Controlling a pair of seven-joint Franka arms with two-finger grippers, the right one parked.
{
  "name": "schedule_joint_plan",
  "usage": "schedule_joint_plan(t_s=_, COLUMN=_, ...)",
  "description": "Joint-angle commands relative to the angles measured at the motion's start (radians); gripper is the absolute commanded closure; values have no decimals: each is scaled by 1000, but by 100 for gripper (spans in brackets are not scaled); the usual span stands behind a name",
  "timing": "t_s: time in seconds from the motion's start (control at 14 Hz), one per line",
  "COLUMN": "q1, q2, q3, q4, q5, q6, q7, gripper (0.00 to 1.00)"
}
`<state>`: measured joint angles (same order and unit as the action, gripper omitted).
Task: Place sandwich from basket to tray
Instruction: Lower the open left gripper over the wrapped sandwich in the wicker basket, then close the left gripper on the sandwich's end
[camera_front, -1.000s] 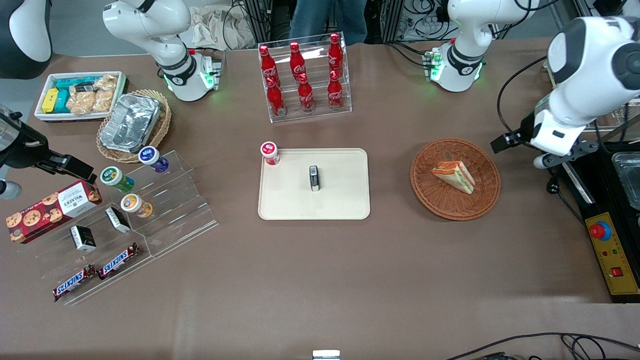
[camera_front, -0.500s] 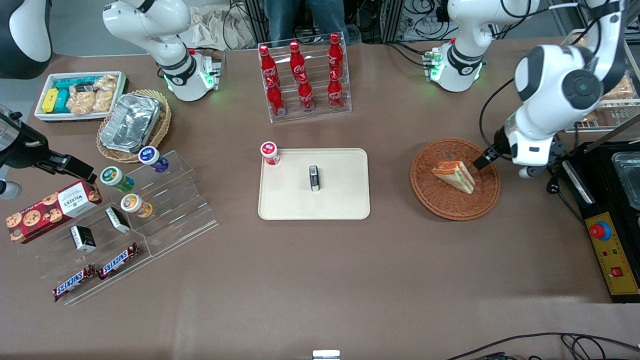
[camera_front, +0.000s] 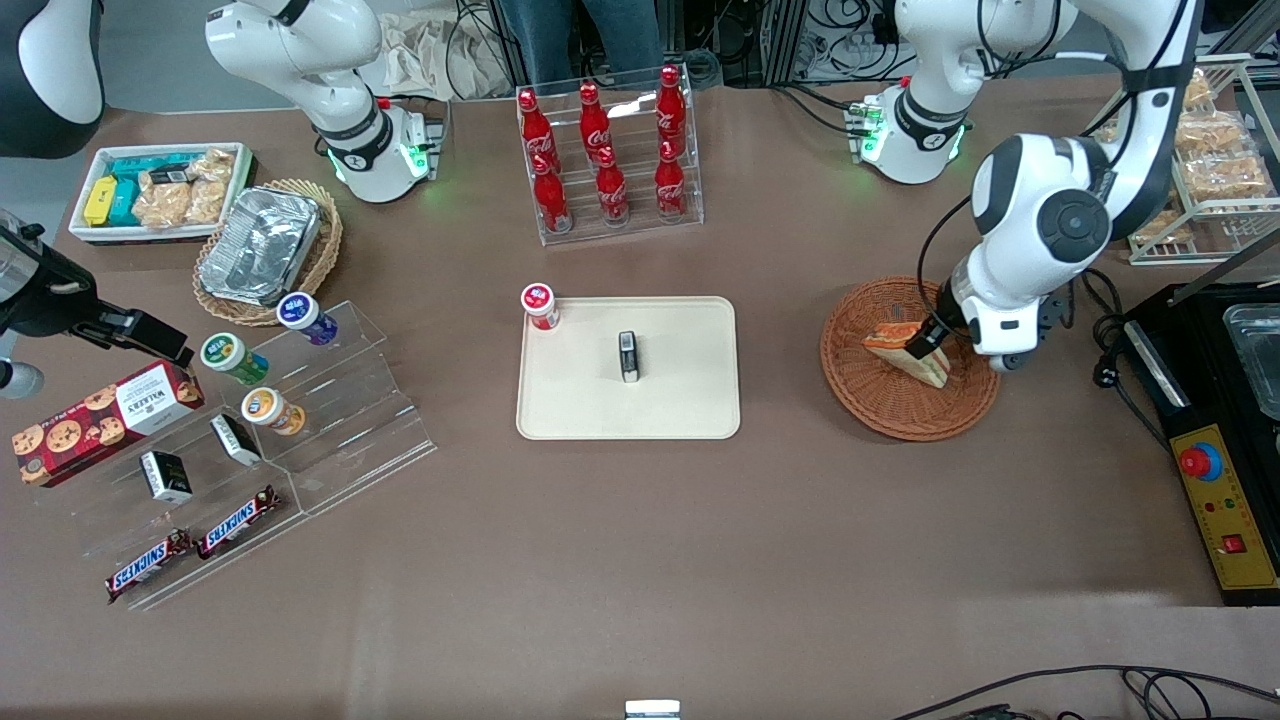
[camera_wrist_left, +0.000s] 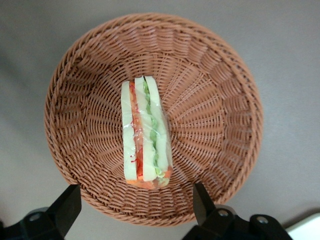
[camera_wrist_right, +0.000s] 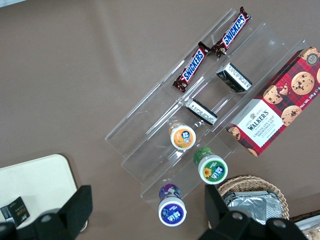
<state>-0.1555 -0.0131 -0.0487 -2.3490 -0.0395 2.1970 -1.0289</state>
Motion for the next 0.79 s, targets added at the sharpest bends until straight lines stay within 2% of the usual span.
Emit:
schedule_joint_plan(t_s=0.0, q1=-12, q2=-8, q3=6, q4=-50, q5=12, q6=42, q7=-31, gripper=1)
schedule_joint_plan(t_s=0.21, q1=-12, q2=-2, q3=6, q4=-91, q5=12, q6=145, q7=-78, gripper=1)
schedule_joint_plan(t_s=0.57, q1=-39, q2=42, q3=7, q4=-98, q5=13, q6=207, q7=-102, gripper=1)
schedule_joint_plan(t_s=0.71, q1=-38, q2=41, q3=9, q4=-125, q5=36, q6=228, q7=-103, gripper=1)
